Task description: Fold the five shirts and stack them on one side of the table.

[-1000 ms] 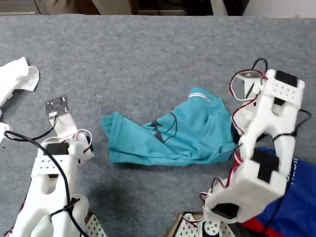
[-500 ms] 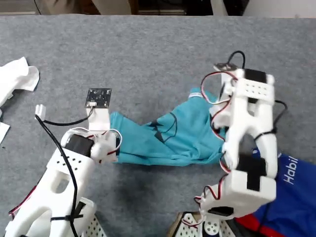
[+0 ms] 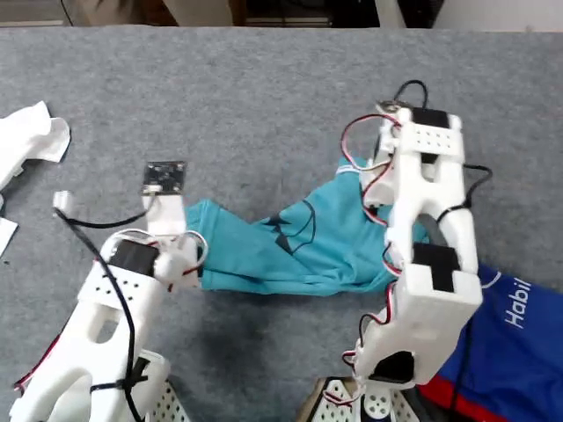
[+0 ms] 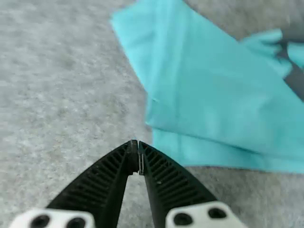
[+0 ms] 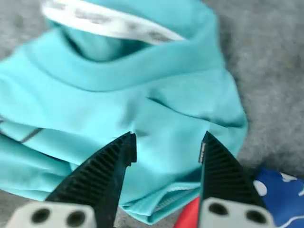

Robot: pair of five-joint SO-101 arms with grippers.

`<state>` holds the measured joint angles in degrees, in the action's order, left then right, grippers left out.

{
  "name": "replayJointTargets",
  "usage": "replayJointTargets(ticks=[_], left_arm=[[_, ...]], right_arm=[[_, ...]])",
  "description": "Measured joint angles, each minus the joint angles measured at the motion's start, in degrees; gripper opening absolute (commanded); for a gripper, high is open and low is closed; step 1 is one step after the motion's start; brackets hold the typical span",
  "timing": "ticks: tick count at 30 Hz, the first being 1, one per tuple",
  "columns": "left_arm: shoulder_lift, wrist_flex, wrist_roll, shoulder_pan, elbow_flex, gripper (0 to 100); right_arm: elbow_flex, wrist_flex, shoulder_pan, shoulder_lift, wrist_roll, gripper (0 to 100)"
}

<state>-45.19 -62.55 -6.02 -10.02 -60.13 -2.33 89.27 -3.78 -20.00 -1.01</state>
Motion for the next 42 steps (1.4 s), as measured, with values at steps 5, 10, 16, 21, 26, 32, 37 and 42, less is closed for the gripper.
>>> replayJointTargets(ticks=[5,10,16,21,26,32,37,42], left_arm=[[0.0,0.0,0.0,3.25,0.0,2],[0.0,0.0,0.0,3.69,0.0,2],[0.0,0.0,1.67,3.69,-0.44,2],[0.0,0.0,2.02,3.69,-1.23,2],[0.0,0.0,2.02,3.69,-1.23,2],[0.0,0.0,2.02,3.69,-1.23,2],[0.0,0.0,2.02,3.69,-1.23,2],[0.0,0.0,2.02,3.69,-1.23,2]], right_arm=[[0.0,0.0,1.05,0.35,-7.74,16.3],[-0.35,1.32,-0.09,2.02,-33.76,16.4],[-5.63,1.05,-2.81,2.81,-64.18,16.4],[-6.86,0.88,-2.81,2.81,-73.05,16.4],[-5.27,0.97,-2.81,2.81,-79.38,16.3],[-4.75,0.97,-2.81,-0.18,-82.46,16.3],[-4.66,0.79,-1.49,-3.43,-82.46,16.3],[-4.57,3.25,-0.09,-3.69,-82.46,16.3]])
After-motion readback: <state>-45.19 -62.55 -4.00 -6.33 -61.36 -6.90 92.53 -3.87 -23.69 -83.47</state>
